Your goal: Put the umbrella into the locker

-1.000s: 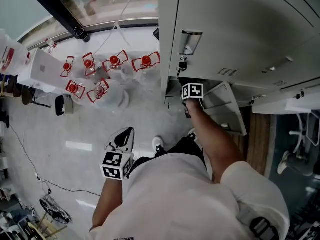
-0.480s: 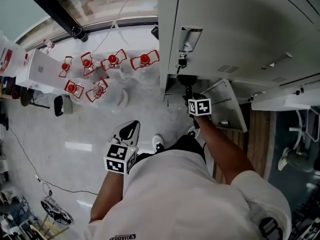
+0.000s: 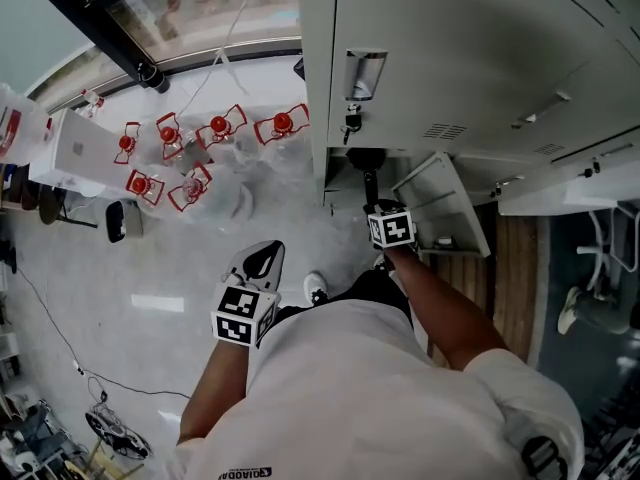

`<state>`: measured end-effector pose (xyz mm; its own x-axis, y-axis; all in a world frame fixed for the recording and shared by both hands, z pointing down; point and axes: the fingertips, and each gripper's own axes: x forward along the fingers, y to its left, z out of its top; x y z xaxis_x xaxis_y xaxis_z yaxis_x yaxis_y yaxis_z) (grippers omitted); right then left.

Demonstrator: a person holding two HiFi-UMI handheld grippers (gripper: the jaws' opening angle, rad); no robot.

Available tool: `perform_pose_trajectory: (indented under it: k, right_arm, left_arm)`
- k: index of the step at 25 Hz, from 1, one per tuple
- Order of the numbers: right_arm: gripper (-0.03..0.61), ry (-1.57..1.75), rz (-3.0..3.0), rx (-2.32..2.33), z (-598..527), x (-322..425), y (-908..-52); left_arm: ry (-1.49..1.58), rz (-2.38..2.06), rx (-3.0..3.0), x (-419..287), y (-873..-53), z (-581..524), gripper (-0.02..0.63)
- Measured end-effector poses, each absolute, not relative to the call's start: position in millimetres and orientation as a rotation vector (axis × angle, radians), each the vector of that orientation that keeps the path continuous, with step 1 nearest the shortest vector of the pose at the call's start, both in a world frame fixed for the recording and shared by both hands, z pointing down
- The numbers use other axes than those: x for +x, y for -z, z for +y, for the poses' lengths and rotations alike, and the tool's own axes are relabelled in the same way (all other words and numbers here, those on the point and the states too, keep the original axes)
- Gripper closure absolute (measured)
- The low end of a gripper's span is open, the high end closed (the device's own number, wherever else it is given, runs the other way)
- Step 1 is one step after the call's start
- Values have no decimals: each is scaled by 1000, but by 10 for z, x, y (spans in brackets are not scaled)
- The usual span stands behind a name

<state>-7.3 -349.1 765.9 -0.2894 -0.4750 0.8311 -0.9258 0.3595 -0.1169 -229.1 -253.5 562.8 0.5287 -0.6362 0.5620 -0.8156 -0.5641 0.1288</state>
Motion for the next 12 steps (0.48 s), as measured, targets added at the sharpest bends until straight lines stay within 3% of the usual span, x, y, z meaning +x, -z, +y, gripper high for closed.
perform_pose_trajectory:
  k: [1,12]
  right_arm:
    - [423,-794,-1916,1207,-3518,-94,-7664]
    - [423,-694,-1953,1251,-4188,-145,-7606]
  left_arm:
    - [-658,-1196,2392,-2288,-5638,-2527,598]
    - [-664,-1246,2342,-2302,-5696,-2450,598]
